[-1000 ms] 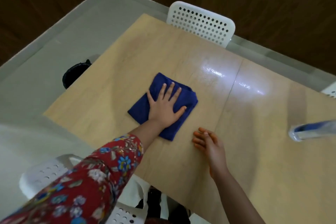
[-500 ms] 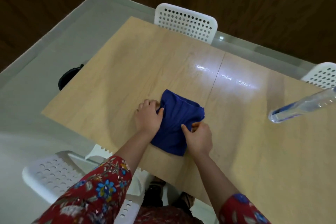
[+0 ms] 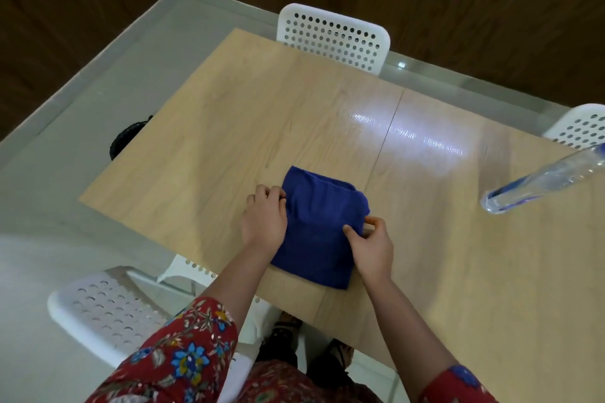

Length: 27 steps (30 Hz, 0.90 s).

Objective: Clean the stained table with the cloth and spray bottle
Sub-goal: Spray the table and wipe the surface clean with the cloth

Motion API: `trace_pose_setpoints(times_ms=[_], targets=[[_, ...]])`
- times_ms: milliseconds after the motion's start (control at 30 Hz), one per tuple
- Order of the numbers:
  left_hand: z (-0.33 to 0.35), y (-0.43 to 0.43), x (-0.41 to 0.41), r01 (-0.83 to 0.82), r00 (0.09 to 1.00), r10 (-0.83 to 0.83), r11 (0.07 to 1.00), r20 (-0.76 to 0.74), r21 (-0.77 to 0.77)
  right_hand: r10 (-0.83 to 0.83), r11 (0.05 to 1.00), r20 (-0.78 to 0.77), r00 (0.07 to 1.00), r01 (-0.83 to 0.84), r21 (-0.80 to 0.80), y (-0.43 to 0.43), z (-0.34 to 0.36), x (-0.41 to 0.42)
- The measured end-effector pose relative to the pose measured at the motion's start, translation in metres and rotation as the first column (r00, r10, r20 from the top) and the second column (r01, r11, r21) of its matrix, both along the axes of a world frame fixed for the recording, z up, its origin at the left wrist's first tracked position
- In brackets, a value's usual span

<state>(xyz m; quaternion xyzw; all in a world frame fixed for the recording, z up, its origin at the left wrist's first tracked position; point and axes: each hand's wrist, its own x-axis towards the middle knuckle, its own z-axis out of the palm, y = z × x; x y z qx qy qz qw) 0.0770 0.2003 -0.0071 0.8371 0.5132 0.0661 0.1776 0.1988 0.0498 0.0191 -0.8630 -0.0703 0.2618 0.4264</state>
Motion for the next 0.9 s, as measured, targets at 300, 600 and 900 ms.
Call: trace_pose_setpoints(times_ms=[300, 600, 900], targets=[[0.018, 0.015, 0.048, -0.004, 0.997, 0.016, 0.989, 0.077, -0.145, 0.597, 0.734, 0.249, 0.763, -0.395, -0.552, 0.021, -0.002, 0.052], [0.031, 0.018, 0.024, -0.022, 0.863, 0.094, 0.989, 0.497, -0.148, 0.185, 0.977, 0.167, 0.968, -0.162, -0.141, 0.018, 0.020, 0.052], [0.007, 0.007, 0.004, -0.108, 0.994, 0.111, 0.968, 0.000, -0.228, 0.426, 0.782, 0.159, 0.891, -0.274, -0.559, 0.009, 0.015, 0.013]])
